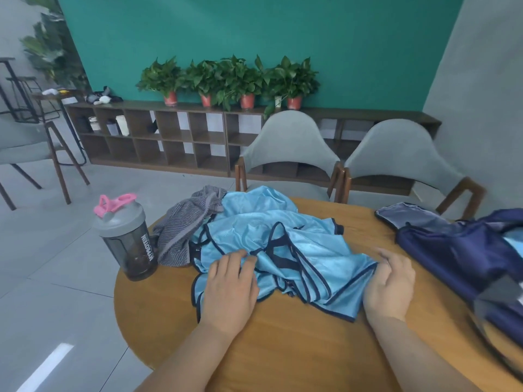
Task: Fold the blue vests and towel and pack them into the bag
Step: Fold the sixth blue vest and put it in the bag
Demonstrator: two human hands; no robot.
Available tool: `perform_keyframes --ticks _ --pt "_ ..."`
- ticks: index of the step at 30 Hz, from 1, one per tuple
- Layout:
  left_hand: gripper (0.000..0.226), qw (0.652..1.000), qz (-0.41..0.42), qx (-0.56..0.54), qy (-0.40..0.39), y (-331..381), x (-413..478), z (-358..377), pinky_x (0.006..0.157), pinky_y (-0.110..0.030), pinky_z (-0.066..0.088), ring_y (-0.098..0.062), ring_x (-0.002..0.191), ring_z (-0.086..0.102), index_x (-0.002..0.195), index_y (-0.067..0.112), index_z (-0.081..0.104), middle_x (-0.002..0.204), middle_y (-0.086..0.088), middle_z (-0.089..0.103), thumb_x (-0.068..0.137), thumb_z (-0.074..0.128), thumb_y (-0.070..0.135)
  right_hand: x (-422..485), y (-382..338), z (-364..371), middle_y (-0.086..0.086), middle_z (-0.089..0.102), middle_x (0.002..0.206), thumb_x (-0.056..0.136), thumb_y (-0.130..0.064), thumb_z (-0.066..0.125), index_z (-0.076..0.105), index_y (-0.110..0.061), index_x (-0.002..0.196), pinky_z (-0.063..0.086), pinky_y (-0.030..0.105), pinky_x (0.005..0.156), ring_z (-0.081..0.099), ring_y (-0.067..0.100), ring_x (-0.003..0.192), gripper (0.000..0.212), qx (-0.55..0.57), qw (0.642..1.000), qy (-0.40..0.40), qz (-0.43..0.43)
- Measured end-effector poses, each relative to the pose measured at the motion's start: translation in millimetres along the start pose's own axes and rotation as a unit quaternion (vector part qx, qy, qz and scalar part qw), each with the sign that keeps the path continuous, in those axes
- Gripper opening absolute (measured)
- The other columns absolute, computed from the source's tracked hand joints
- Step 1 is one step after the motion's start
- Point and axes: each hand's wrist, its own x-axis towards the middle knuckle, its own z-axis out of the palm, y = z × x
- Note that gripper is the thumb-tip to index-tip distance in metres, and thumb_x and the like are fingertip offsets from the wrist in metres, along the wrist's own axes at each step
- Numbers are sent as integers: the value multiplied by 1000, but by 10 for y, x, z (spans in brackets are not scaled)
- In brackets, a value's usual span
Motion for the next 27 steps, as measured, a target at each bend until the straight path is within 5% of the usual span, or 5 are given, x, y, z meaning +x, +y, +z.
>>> perform_keyframes --ticks 6,9,14,21,27 --pt "50 993 37 -83 -73 504 115 14 120 -42 37 -19 128 54 150 19 49 135 2 61 104 49 40 -112 83 13 -17 57 131 96 -63 59 60 -35 141 43 37 106 49 13 125 53 -230 898 -274 -257" --pt "50 991 45 -85 -96 720 91 67 112 -38 44 -18 118 54 146 24 51 123 6 57 101 54 45 -88 156 21 -11 69 106 97 -47 64 75 -29 113 48 36 89 61 17 101 26 -200 928 -215 -228" --pt "35 993 29 -101 -58 876 49 170 83 -31 56 -14 93 58 120 26 69 103 8 54 87 81 26 10 -21 -266 1 65 77 109 -24 48 61 -21 98 41 23 56 58 20 69 18 34 992 -101 70" --pt "93 996 15 -66 -53 904 154 82 63 -30 50 -18 74 54 149 23 51 105 -1 51 65 79 -6 75 60 -290 14 57 96 111 -17 37 51 -6 105 30 33 80 52 33 91 18 123 955 124 238" --pt "50 996 -12 -40 -73 627 259 195 74 -36 53 -21 88 60 111 21 75 100 4 61 67 84 -1 236 65 -438 9 59 129 95 -23 41 63 -27 123 40 47 102 52 37 122 36 -21 985 122 121"
